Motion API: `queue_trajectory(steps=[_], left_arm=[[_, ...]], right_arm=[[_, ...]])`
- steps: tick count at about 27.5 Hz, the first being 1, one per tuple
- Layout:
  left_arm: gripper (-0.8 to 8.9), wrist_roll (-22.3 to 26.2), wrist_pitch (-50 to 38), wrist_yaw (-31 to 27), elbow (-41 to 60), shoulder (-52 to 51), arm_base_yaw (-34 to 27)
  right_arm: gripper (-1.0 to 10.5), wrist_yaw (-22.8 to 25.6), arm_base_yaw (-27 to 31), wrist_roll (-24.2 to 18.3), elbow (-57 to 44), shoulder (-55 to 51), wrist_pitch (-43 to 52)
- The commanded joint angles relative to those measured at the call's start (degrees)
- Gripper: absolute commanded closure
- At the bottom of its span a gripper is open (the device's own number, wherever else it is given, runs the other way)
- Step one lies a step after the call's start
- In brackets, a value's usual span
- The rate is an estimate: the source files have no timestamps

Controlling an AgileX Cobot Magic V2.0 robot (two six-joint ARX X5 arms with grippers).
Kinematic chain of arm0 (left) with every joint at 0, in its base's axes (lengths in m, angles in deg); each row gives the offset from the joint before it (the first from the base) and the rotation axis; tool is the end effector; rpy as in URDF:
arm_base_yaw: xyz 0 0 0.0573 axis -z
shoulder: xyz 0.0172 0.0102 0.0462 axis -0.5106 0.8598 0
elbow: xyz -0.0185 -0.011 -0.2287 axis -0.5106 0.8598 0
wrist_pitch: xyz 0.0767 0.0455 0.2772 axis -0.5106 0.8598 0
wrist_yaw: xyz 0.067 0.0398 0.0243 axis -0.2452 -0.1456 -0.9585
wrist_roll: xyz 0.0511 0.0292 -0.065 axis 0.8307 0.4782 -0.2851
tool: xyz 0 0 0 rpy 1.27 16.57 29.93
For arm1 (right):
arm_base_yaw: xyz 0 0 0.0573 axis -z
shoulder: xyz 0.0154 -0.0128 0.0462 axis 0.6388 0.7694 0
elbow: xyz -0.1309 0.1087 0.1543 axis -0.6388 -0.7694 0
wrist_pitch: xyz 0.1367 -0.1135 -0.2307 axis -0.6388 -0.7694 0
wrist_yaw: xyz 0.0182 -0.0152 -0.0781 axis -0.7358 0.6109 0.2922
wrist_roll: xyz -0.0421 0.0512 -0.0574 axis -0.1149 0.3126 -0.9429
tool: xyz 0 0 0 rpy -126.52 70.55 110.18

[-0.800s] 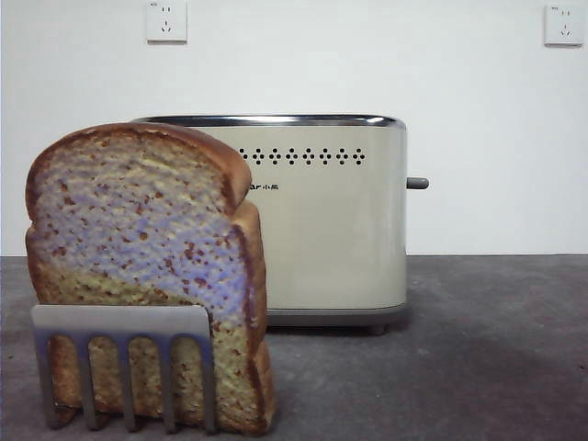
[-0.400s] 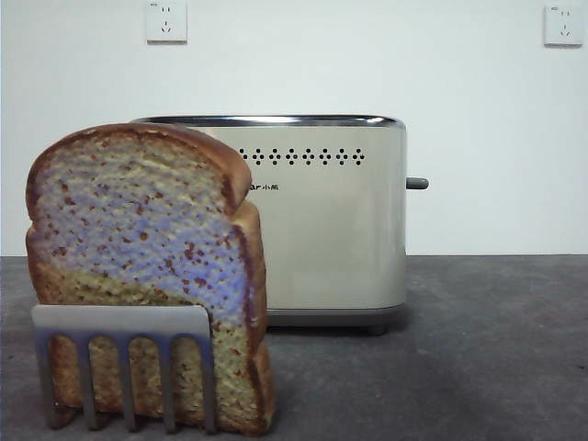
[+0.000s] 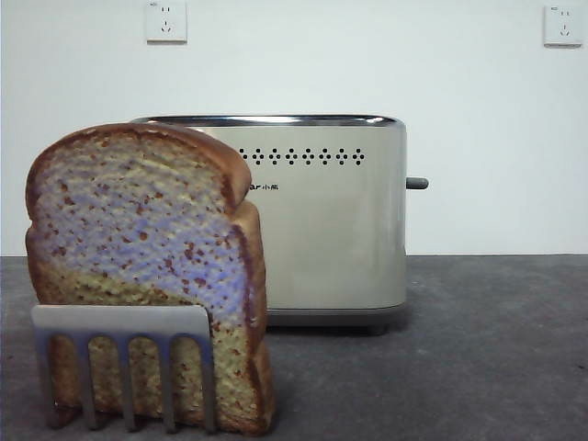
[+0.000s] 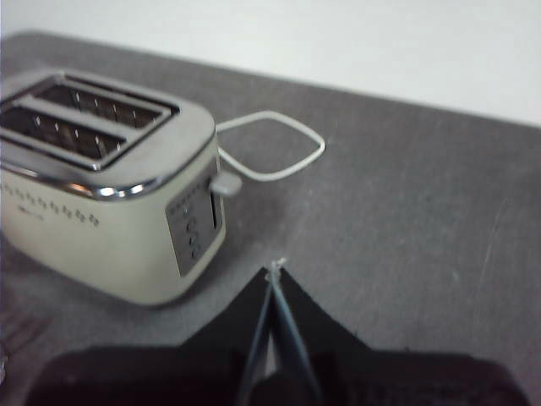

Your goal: Pick up a slice of bread from the rack,put the bread on the toaster,press the button

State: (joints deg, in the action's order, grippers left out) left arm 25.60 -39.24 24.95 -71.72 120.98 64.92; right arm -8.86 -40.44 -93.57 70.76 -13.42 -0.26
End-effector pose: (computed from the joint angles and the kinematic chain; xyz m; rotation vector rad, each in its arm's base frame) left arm 0.1671 -0.1530 0.2925 0.4566 0.2328 -1.1220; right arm 0.1937 0.0262 0.3131 -0.1323 0.3650 0.3692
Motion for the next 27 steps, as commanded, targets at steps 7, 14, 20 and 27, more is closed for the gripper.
queue_trajectory(steps=[7, 14, 20, 27], left_arm=[[8.21, 12.59, 14.88, -5.18, -15.54, 15.02, 8.20], [8.21, 15.10, 20.44, -11.80, -23.37, 23.63, 11.28], [8.14, 15.08, 23.74, -15.85, -24.06, 27.82, 13.07], [8.10, 14.67, 27.89, -15.91, -24.06, 31.08, 14.75]], right_arm=[[9.5, -6.23, -0.07, -3.91, 0.94, 3.76, -2.80], [9.5, -10.75, -0.07, -3.91, 0.94, 3.98, -3.78], [9.5, -15.96, -0.07, -3.56, 1.01, 3.98, -5.18], [9.5, -25.75, -0.09, -5.90, 1.31, 3.96, -5.33]])
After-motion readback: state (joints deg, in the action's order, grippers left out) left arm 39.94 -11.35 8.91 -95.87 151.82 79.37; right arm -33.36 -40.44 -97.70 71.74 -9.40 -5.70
